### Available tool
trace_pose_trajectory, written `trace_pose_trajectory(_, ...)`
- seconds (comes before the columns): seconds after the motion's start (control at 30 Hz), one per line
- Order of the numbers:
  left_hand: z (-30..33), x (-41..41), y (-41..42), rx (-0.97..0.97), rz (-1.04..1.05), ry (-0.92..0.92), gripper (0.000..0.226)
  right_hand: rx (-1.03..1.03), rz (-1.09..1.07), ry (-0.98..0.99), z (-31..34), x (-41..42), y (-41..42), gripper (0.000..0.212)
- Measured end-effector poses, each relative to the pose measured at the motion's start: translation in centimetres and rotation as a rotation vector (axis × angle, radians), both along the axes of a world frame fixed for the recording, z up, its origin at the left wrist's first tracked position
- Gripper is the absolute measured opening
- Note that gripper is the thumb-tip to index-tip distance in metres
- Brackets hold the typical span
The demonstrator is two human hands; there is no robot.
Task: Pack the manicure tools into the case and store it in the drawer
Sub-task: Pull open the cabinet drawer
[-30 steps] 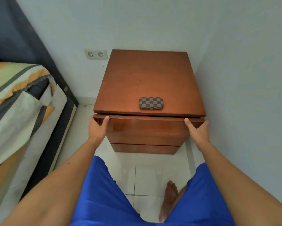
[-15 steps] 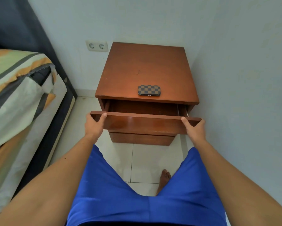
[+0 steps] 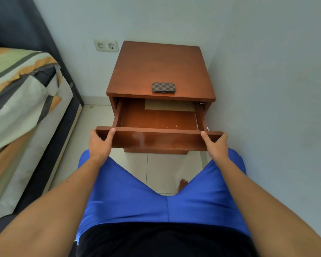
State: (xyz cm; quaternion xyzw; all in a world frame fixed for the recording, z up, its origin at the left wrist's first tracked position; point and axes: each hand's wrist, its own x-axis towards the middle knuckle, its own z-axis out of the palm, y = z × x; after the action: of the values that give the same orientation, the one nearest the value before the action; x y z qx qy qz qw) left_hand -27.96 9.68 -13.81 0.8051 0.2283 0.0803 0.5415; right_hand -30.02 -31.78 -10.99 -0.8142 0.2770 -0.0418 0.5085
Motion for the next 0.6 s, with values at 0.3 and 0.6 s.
trace_pose_trajectory(0.3, -0.5, -3.1, 0.1, 0.144, -0.005, -0.018, 0.076, -0.048, -0.054, -0.056, -0.9, -2.9, 0.4, 0.101)
trace_pose_trajectory(0.6, 4.6, 5.7, 1.2, 0.547, -0.156, -0.100, 0.076, -0.513, 0.243, -0.196, 1.7, 1.8, 2.1, 0.087)
